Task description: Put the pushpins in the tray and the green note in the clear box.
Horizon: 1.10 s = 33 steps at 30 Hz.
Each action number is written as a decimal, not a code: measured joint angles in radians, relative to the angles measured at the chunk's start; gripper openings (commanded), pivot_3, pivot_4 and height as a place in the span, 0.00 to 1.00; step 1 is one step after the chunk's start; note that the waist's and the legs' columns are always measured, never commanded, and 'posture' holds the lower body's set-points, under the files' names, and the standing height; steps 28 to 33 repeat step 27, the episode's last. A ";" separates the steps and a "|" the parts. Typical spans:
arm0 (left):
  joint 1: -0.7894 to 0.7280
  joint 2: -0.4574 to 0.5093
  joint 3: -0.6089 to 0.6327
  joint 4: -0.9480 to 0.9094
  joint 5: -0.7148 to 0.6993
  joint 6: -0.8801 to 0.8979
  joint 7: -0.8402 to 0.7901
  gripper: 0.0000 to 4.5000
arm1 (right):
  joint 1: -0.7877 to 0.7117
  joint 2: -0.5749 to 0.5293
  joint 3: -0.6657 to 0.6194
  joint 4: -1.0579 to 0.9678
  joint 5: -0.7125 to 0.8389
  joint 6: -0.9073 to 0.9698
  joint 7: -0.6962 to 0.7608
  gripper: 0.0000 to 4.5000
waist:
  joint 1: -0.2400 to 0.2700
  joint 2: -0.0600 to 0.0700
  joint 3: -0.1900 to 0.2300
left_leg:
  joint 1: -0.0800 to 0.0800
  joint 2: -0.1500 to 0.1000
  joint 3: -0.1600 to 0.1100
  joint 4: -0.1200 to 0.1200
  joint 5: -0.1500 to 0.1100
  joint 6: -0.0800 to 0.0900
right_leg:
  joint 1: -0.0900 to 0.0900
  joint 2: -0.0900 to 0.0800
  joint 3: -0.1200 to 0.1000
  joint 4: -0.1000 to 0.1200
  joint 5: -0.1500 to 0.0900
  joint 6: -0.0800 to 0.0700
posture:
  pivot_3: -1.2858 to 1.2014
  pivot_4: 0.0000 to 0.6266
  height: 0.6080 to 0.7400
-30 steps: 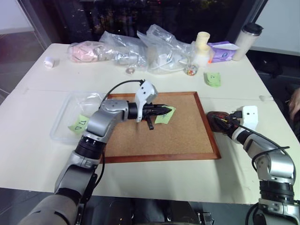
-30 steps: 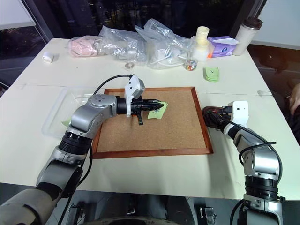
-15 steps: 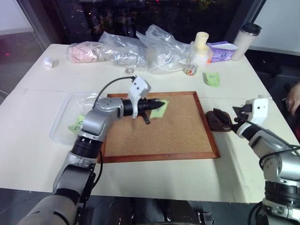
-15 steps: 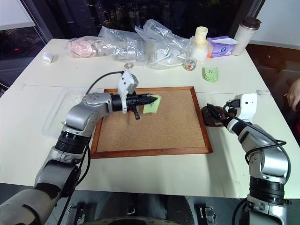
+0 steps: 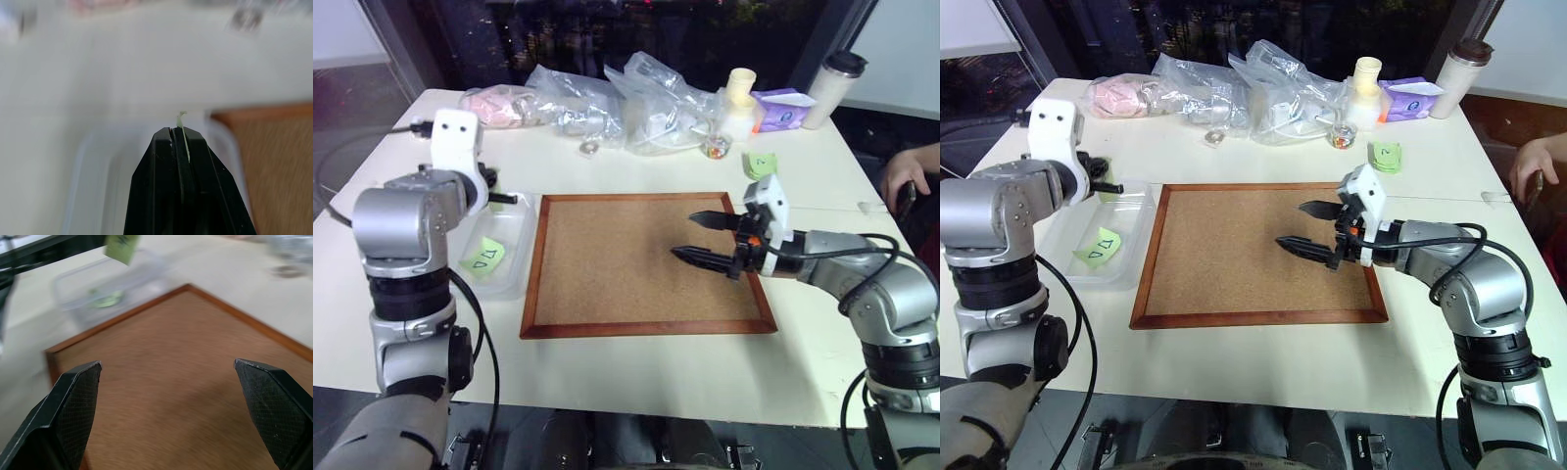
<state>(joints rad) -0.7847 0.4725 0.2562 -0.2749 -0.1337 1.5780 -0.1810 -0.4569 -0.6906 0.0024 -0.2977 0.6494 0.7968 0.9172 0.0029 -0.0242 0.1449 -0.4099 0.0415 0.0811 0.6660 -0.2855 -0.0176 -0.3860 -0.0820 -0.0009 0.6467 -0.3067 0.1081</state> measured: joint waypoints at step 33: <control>0.105 0.105 0.118 -0.083 -0.184 -0.278 -0.210 0.99 | 0.075 -0.007 -0.097 0.023 0.015 0.029 -0.025 1.00 | 0.007 -0.006 0.003 | 0.000 0.002 0.001 0.000 0.002 -0.003 | -0.002 -0.001 0.000 0.000 0.000 -0.001 | 0.52 0.24 1.00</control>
